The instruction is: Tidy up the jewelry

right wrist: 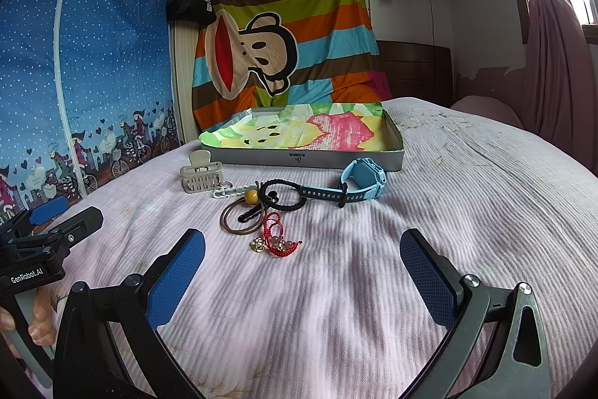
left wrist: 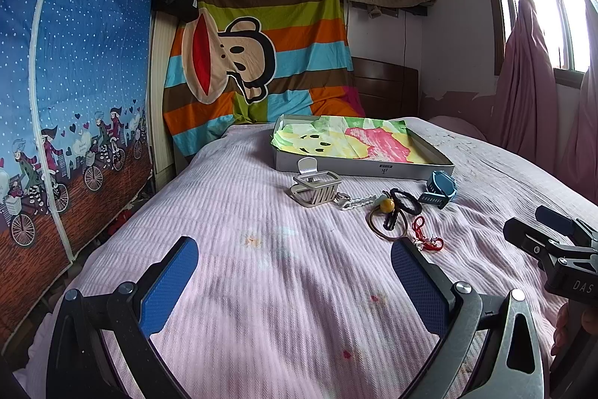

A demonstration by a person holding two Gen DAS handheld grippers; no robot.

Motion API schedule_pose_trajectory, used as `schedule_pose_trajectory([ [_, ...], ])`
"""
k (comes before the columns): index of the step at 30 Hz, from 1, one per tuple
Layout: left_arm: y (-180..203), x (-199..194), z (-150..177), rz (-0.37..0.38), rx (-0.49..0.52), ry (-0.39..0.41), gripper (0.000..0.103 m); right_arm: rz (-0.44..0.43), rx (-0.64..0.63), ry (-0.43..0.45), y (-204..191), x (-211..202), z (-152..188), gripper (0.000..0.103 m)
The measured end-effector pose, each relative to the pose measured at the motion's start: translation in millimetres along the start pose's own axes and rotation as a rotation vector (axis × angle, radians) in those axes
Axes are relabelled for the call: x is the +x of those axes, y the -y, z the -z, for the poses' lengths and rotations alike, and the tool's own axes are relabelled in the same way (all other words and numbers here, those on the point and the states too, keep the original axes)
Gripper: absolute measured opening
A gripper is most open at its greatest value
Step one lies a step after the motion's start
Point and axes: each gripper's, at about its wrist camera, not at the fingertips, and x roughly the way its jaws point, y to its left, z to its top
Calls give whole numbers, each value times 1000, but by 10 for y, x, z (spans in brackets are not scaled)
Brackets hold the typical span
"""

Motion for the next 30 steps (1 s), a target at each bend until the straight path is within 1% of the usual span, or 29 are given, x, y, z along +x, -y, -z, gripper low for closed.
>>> schedule_pose_trajectory([
  [30, -1, 1, 1, 1, 0, 0, 103, -1, -2, 1, -16, -5, 2, 102],
])
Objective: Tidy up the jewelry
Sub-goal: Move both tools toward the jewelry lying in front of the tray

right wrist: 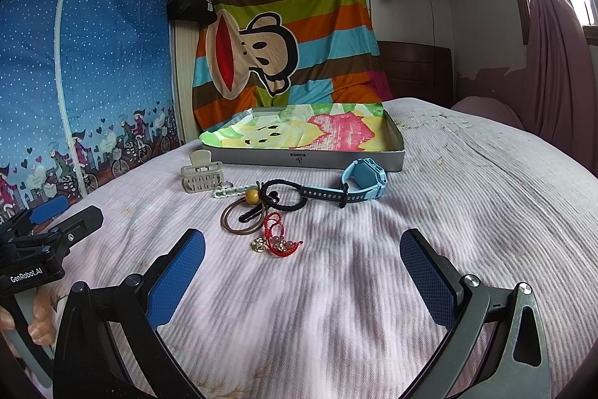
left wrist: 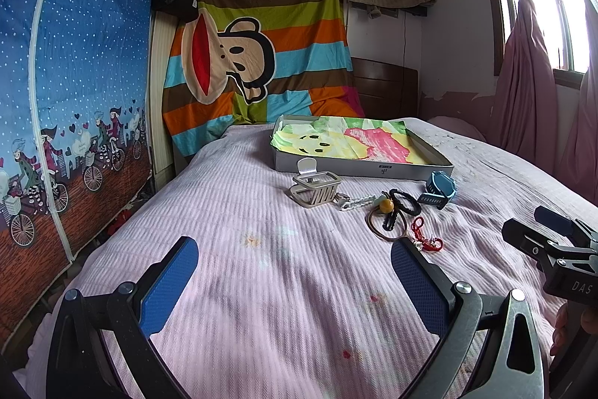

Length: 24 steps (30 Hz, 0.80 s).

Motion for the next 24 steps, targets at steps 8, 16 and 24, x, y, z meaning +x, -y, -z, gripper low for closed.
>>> schedule_pose_trajectory([
  [8, 51, -30, -1, -2, 14, 12, 103, -11, 5, 1, 14, 14, 0, 102],
  [16, 71, 31, -127, 30, -5, -4, 103, -26, 0, 14, -12, -16, -63, 102],
  [24, 92, 306, -400, 89, -12, -58, 103, -3, -6, 29, 85, 47, -289, 102],
])
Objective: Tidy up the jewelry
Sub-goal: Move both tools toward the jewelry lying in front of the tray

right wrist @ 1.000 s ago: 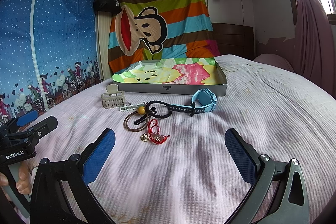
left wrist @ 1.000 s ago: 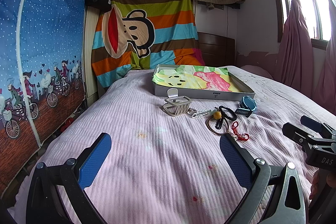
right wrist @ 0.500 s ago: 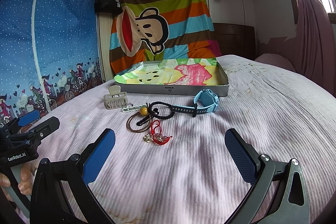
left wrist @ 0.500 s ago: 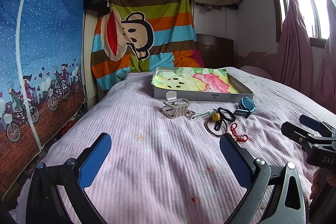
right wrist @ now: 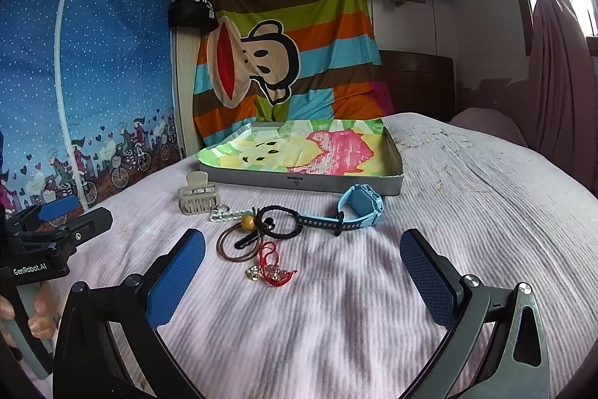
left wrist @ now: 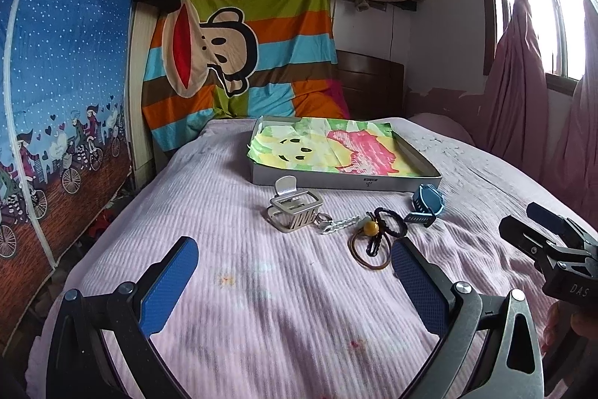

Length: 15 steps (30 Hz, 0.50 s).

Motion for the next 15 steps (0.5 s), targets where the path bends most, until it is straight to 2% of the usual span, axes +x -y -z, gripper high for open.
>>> schedule_pose_trajectory([
  [5, 23, 232, -130, 42, -7, -42, 103, -24, 25, -10, 147, 158, -139, 102],
  [9, 61, 456, -179, 86, -9, -91, 103, -49, -10, -37, 186, 338, -209, 102],
  [15, 81, 752, -192, 154, -21, -177, 90, -142, -87, -112, 125, 643, -254, 80],
])
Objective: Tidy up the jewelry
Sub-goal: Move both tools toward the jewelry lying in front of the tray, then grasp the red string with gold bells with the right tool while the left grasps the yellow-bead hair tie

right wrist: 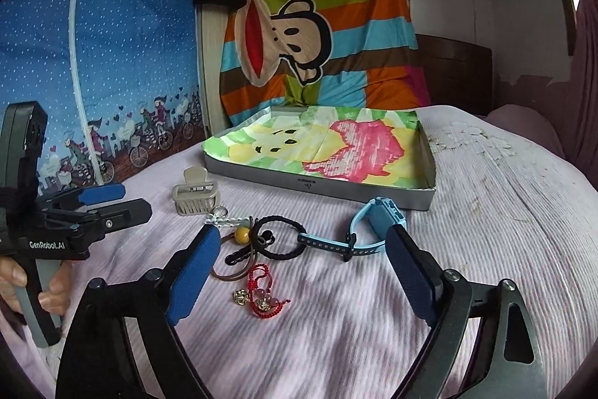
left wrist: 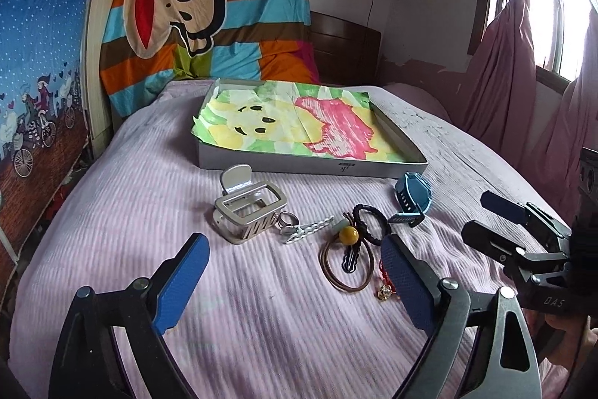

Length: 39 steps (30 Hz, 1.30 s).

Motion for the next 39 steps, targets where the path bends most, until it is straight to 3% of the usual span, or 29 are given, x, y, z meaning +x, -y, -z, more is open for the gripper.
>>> schedule_pose_trajectory([
  [5, -49, 264, 18, 58, -21, -99, 71, -56, -56, -102, -20, 272, 77, 56],
  [10, -80, 463, 92, 121, -63, -187, 52, -102, -1, -220, -9, 511, 298, 34],
  [15, 24, 582, 141, 151, -59, -228, 43, -127, 70, -296, 27, 644, 463, 30],
  [27, 123, 761, 173, 71, -20, -277, 38, -176, 74, -349, -71, 669, 517, 25],
  [34, 94, 812, 186, 73, -42, -295, 7, -202, 97, -360, -76, 678, 538, 12],
  [37, 83, 773, 195, 82, -58, -288, 3, -214, 127, -353, -47, 674, 542, 4],
  [39, 83, 726, 202, 88, -69, -281, 3, -216, 139, -342, -33, 656, 543, 4],
])
